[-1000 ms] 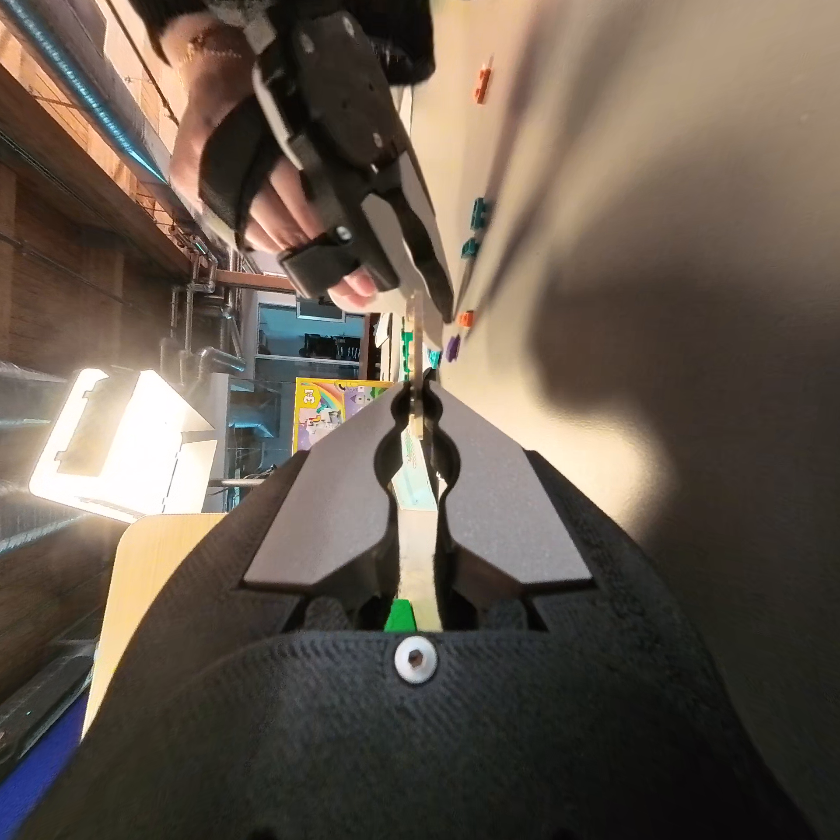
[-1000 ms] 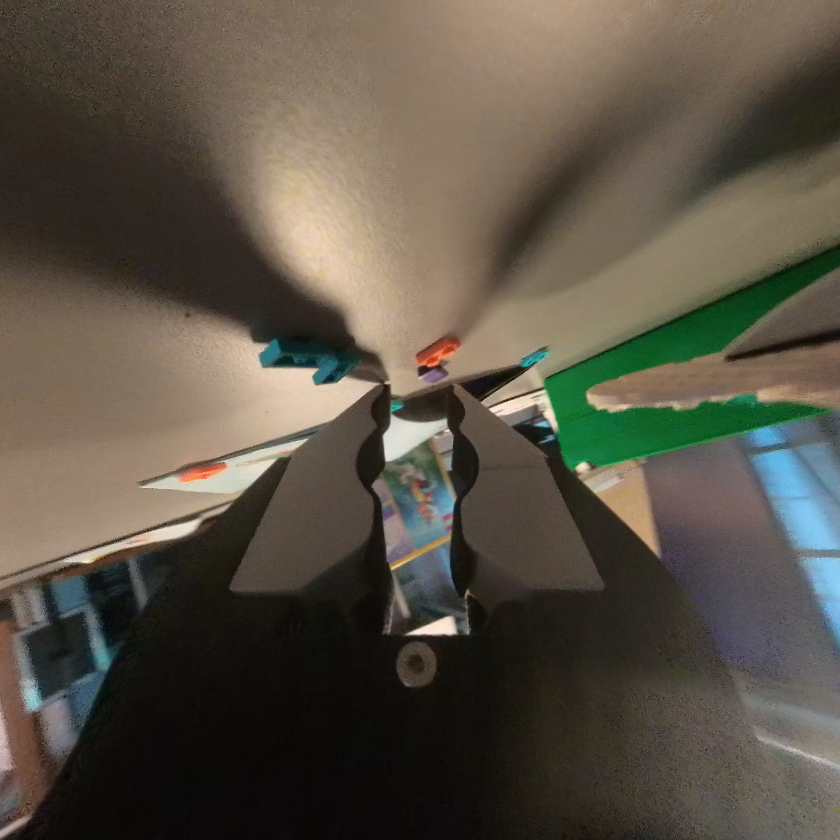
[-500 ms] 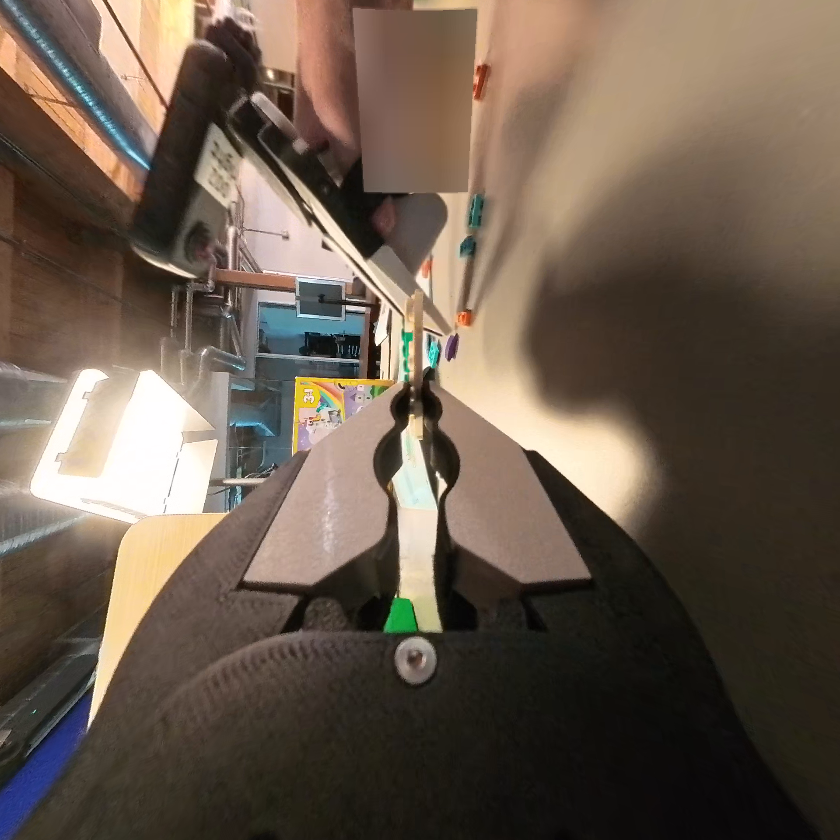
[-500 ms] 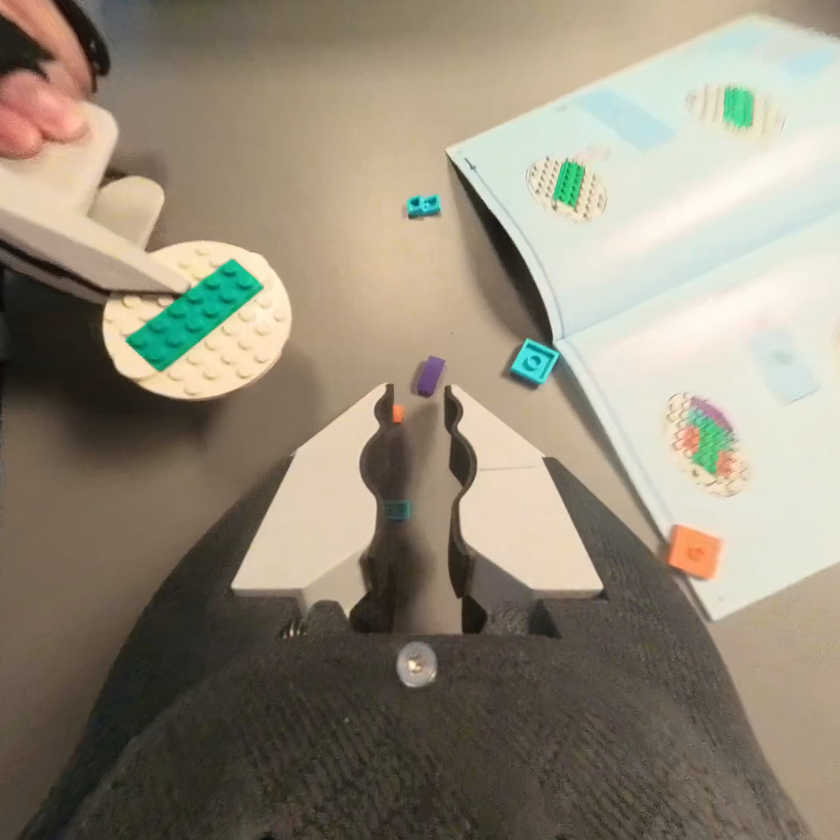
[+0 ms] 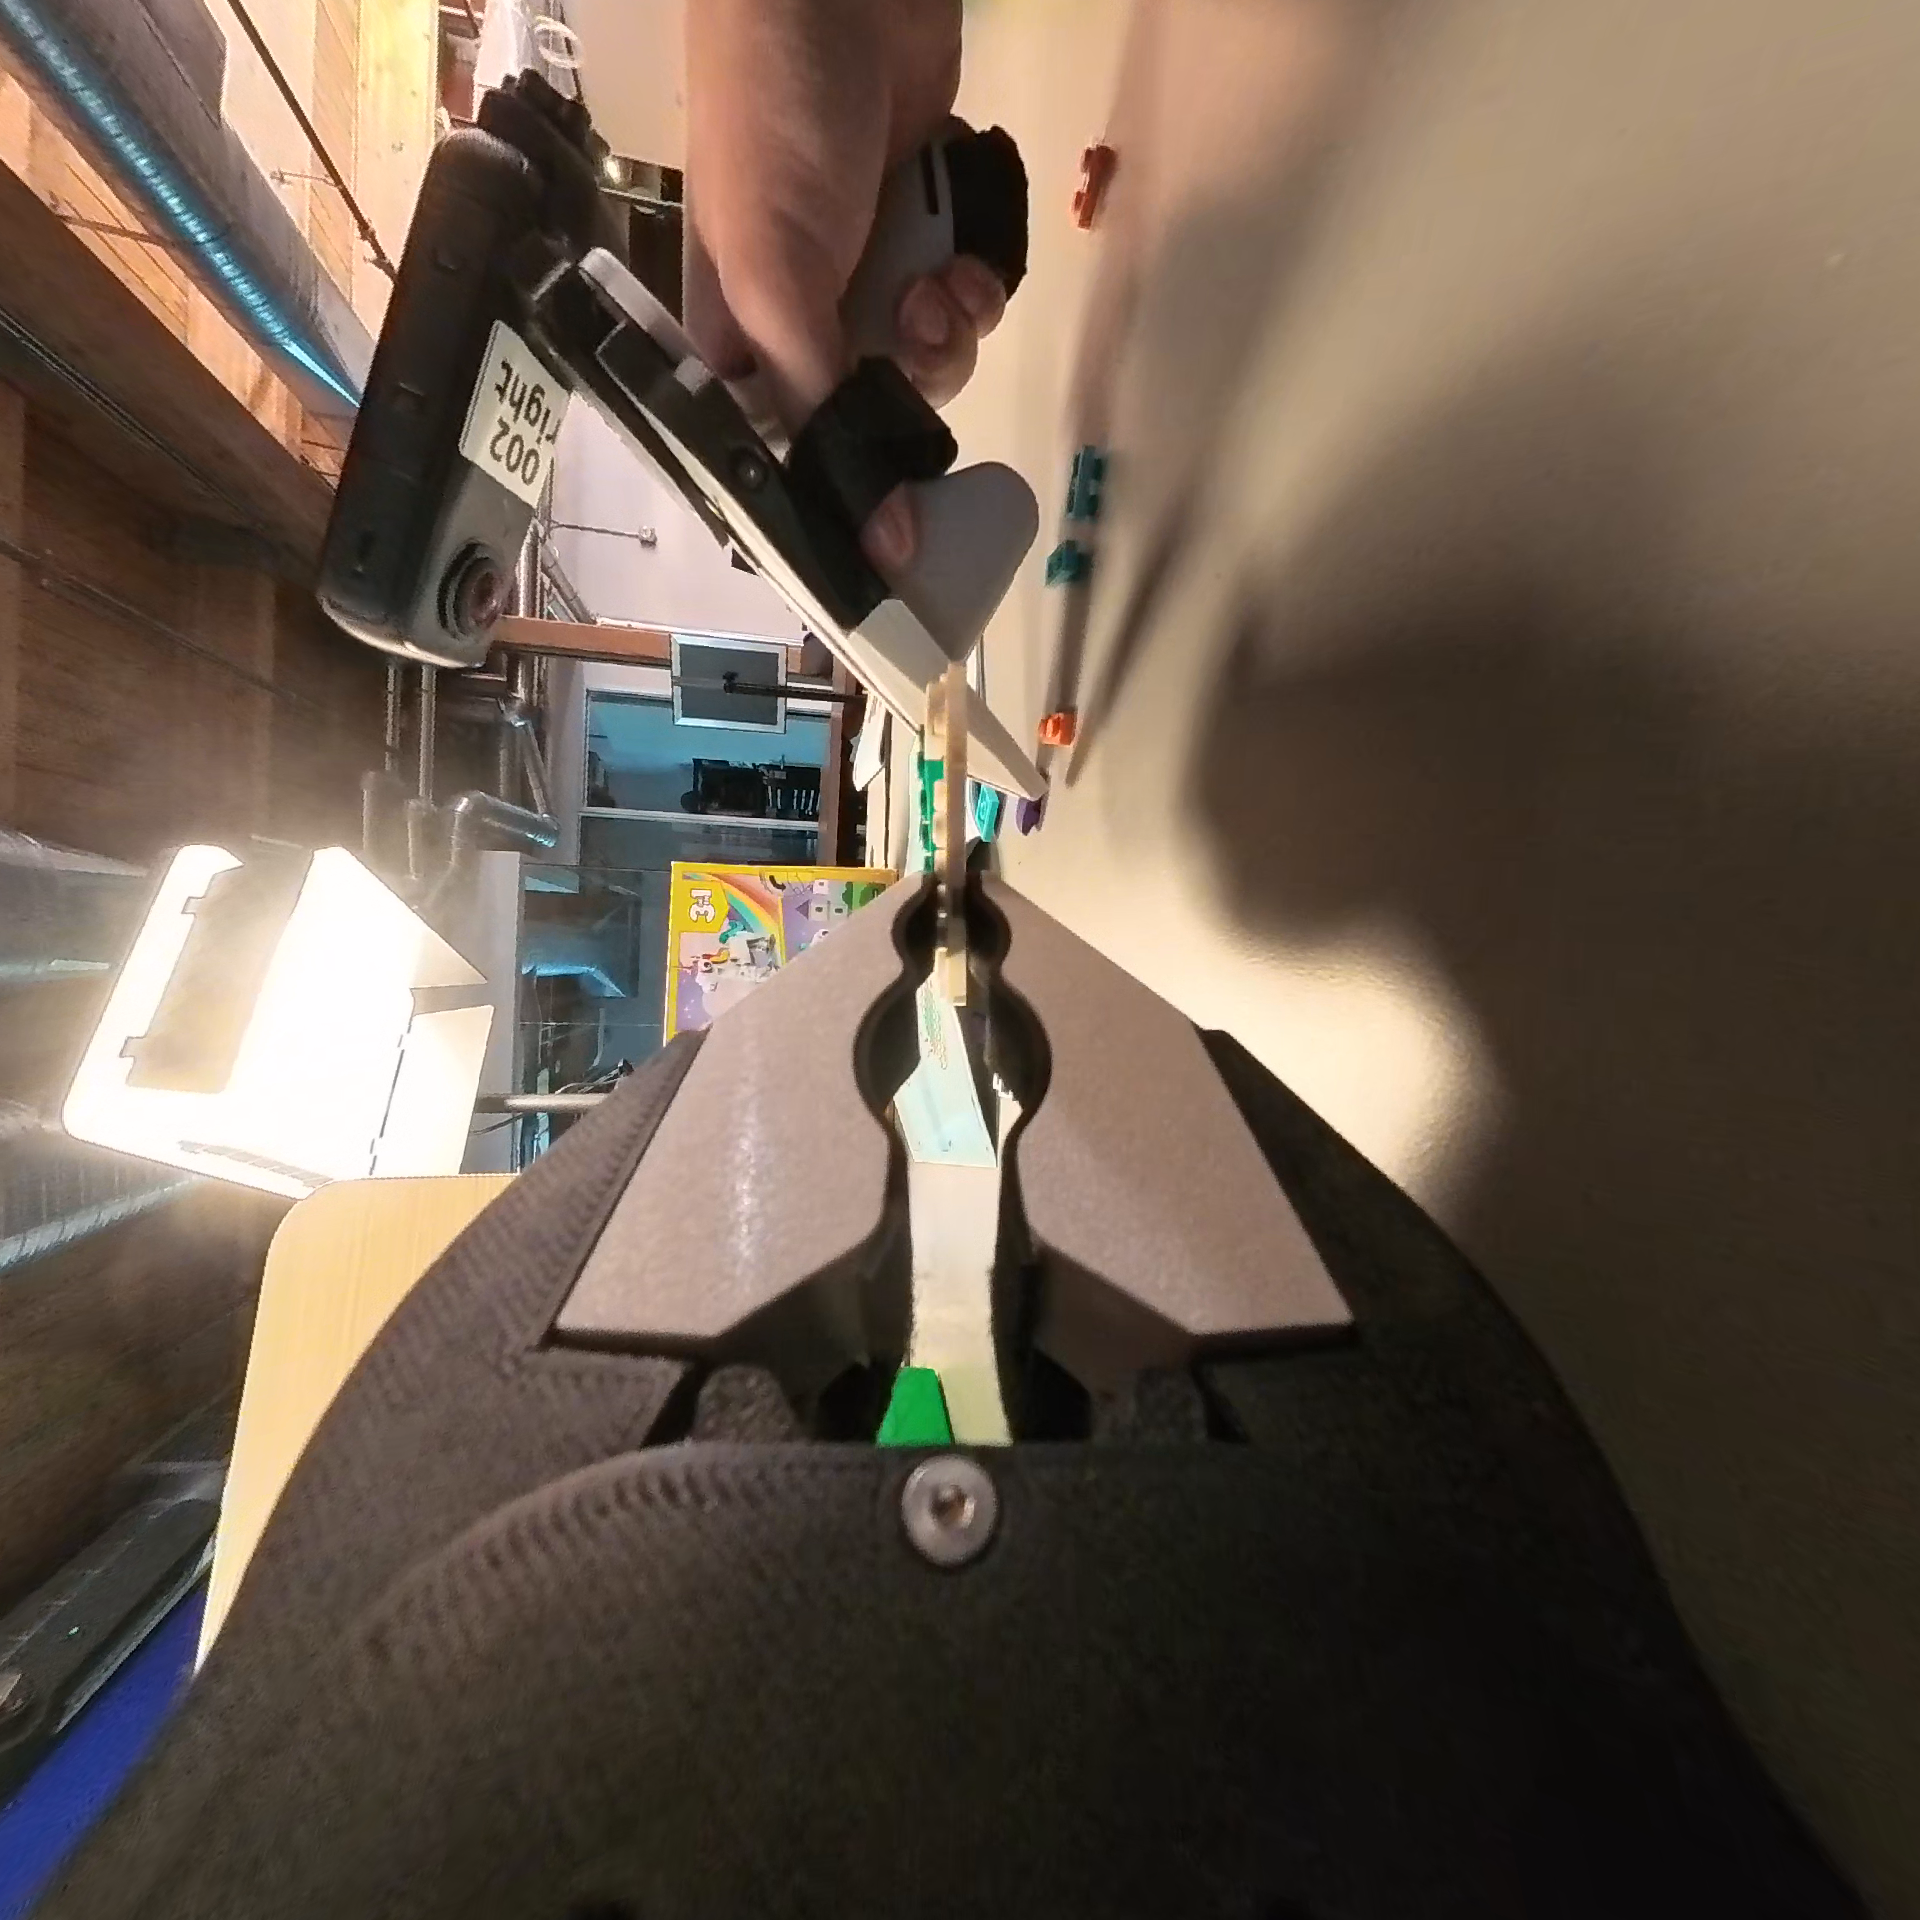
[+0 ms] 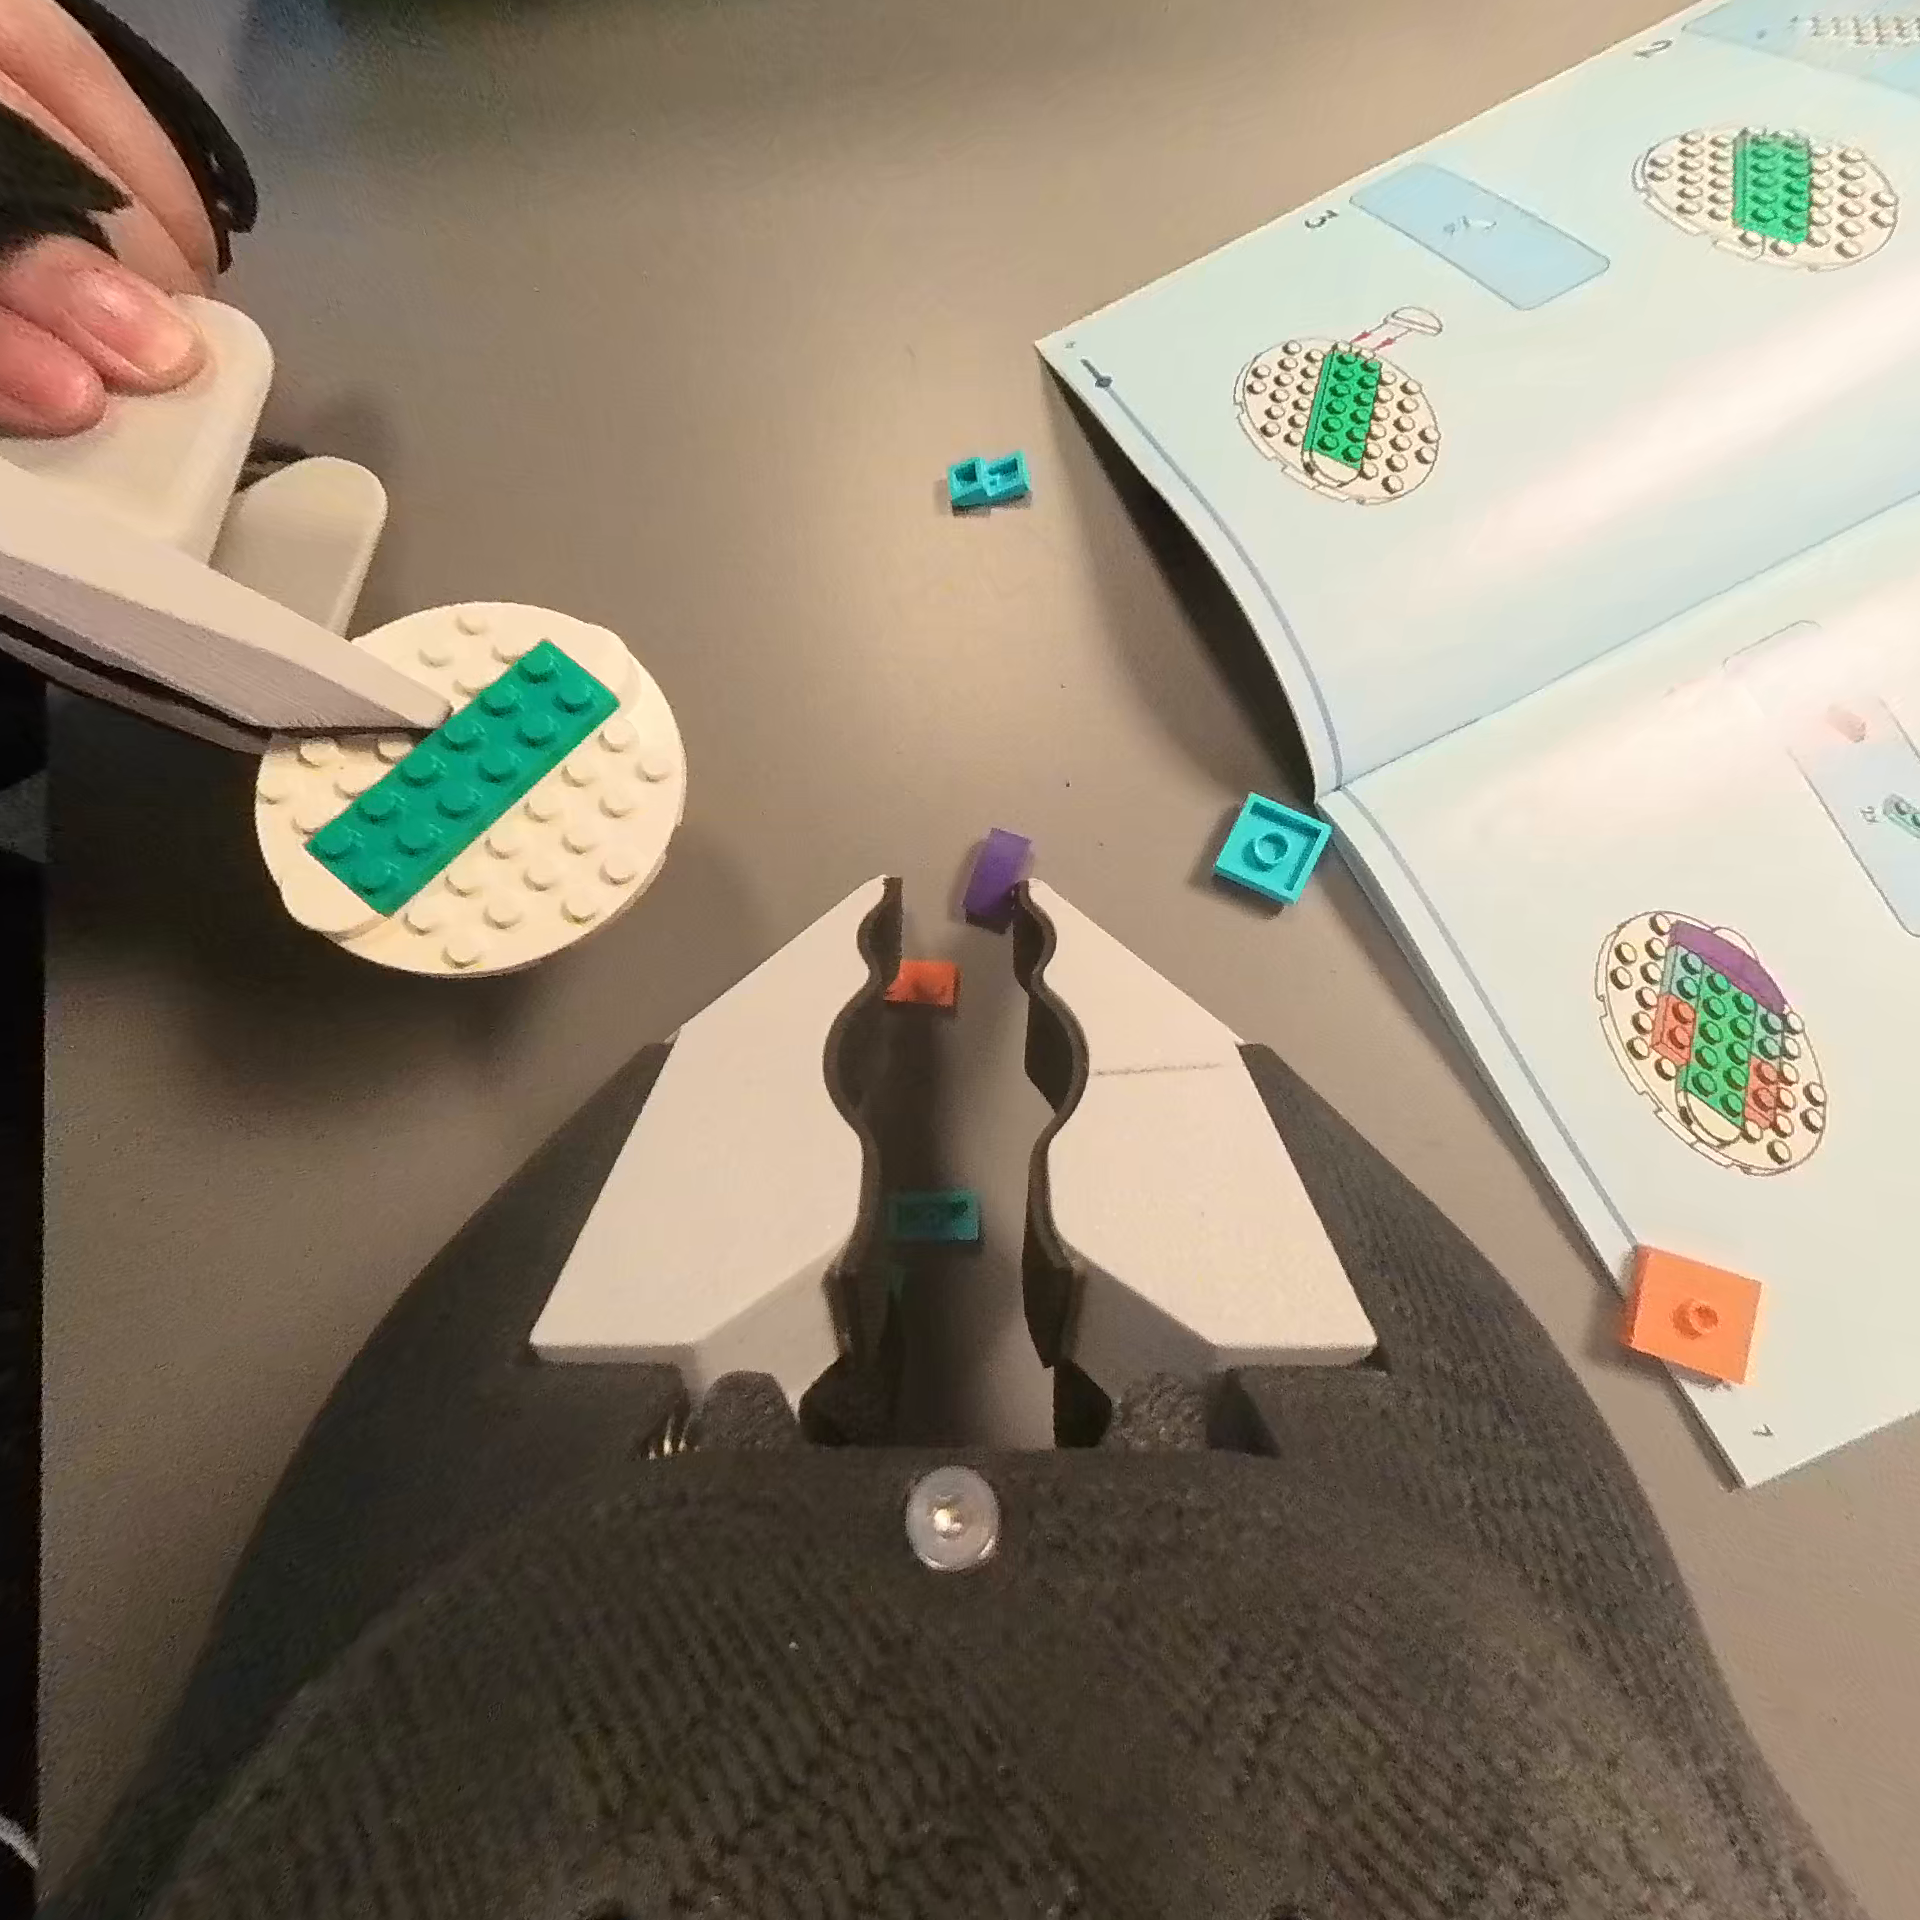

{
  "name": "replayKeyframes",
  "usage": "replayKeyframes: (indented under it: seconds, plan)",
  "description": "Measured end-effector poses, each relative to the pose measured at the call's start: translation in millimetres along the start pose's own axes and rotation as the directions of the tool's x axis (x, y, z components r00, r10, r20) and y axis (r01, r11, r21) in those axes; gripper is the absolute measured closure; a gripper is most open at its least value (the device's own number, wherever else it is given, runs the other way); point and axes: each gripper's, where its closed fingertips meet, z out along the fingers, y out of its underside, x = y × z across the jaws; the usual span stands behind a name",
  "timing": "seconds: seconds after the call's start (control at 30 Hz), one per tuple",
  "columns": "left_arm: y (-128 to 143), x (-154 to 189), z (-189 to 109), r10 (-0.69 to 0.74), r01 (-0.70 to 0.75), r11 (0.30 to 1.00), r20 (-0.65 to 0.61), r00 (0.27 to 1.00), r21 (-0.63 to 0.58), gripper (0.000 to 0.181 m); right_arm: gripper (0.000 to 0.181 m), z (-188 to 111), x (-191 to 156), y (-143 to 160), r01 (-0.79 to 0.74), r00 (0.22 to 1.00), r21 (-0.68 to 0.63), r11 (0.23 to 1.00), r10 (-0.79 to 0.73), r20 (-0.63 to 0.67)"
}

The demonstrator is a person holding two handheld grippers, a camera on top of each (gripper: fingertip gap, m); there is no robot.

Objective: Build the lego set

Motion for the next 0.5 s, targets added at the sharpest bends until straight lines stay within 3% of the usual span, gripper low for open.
replayKeyframes:
  seconds: [0.5]
  plan:
    - [0.6, 3.3, 0.8, 0.003, -0.003, 1.0, -0.016, 1.0, -0.003, 0.177, 0.162, 0.8, 3.4, -1.4, 0.01, 1.0, -0.011, 1.0, -0.01, 0.009]
